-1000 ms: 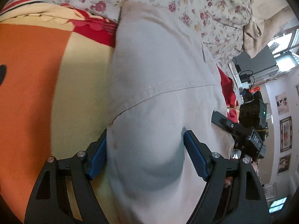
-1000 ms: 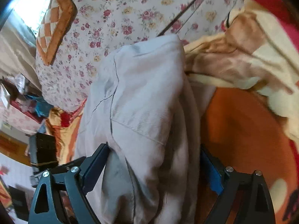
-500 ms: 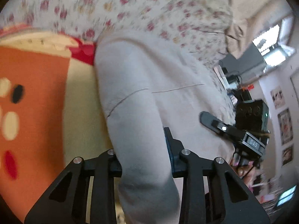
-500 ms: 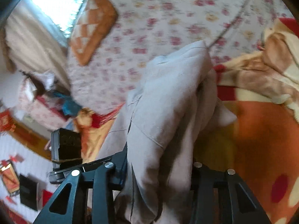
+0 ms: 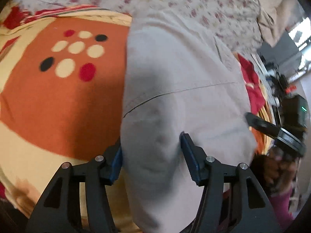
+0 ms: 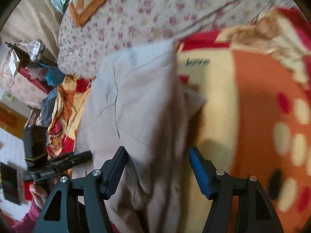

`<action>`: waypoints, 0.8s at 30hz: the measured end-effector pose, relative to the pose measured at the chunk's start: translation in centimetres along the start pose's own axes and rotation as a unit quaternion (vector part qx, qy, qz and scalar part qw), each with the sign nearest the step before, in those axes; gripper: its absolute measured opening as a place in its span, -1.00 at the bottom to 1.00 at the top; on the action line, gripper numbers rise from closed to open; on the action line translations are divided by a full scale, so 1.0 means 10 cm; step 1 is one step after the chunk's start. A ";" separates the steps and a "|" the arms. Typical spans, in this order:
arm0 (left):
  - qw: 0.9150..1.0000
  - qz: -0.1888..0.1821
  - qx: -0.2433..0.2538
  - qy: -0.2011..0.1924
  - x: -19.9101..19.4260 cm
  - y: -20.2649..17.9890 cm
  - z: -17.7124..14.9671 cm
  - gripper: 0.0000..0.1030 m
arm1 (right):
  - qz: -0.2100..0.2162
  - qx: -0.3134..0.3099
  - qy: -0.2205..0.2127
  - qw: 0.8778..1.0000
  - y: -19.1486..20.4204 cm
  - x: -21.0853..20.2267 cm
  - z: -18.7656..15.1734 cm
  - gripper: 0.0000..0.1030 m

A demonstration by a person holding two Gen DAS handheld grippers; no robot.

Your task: Fold large clothes

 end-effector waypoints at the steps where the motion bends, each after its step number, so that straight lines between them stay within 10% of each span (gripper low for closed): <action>1: 1.000 0.017 0.008 -0.014 -0.06 -0.01 0.04 0.10 | -0.012 -0.018 -0.013 1.000 0.05 -0.08 0.03 0.22; 11: 0.990 0.102 0.043 -0.092 -0.19 -0.12 0.19 0.32 | -0.024 -0.144 -0.060 0.987 0.87 0.09 0.37 0.22; 17: 0.981 0.146 0.082 -0.103 -0.17 -0.18 0.14 0.32 | -0.090 -0.156 -0.025 0.983 0.58 0.67 0.35 0.18; 24: 0.975 0.160 0.102 -0.112 -0.14 -0.25 0.11 0.32 | -0.071 -0.088 -0.005 0.994 0.28 0.71 0.25 0.21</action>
Point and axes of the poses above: each gripper's, at about its wrist camera, not at the fingertips, and x roughly the way its jaws point, y to its left, z to its top, the point moved 6 cm from there along x, roughly the way its jaws point, and after that the axes turned 8 degrees about -y, right-handed, at the moved point
